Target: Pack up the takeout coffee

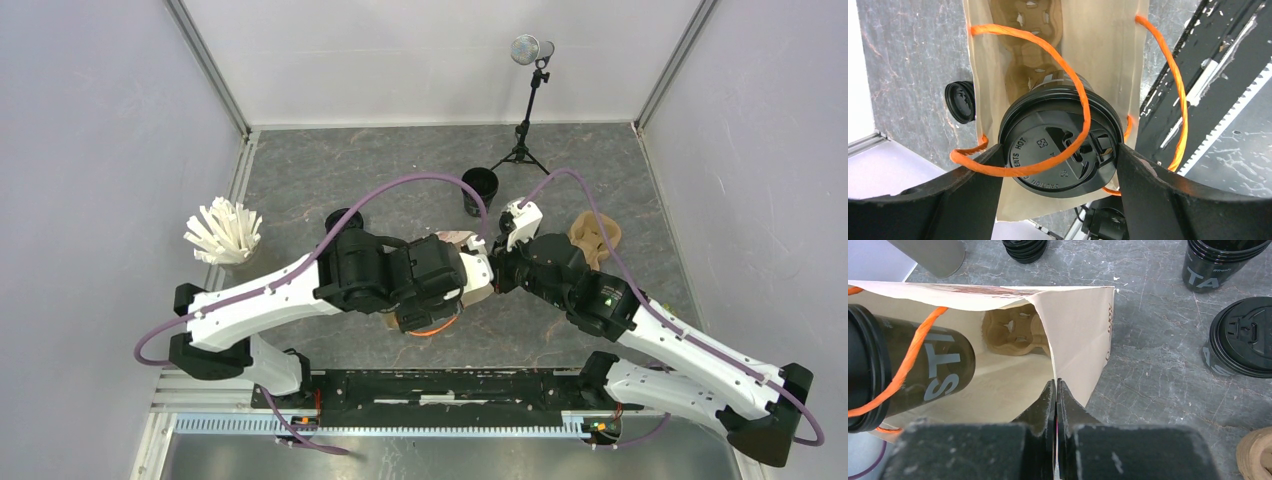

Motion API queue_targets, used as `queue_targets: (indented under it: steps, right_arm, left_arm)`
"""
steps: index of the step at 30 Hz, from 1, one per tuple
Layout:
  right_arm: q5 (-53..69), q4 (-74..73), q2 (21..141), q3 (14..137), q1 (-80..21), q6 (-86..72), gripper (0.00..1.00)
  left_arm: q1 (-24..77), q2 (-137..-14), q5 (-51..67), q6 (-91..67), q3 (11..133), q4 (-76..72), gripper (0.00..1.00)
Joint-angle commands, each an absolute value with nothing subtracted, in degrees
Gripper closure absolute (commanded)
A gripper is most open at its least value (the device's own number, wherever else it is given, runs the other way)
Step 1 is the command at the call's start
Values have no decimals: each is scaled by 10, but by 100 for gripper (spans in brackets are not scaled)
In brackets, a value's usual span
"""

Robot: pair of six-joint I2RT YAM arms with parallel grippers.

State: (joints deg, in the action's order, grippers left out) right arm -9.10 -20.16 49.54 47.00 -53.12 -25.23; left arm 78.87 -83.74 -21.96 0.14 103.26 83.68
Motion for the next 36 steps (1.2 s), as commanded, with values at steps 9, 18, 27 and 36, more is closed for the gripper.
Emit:
queue_targets:
  steps: [9, 18, 27, 36]
  right_arm:
    - [-85, -176, 487, 463, -533, -248, 100]
    - [-90, -175, 486, 465, -534, -249, 100]
    - [-99, -184, 489, 472, -534, -260, 100]
    - [-83, -161, 477, 448, -534, -258, 100]
  left_arm:
    - [792, -872, -280, 21, 1042, 847, 44]
    - [801, -893, -272, 22, 1036, 874, 44]
    - [802, -893, -301, 6, 1000, 869, 45]
    - [802, -890, -311, -22, 956, 845, 46]
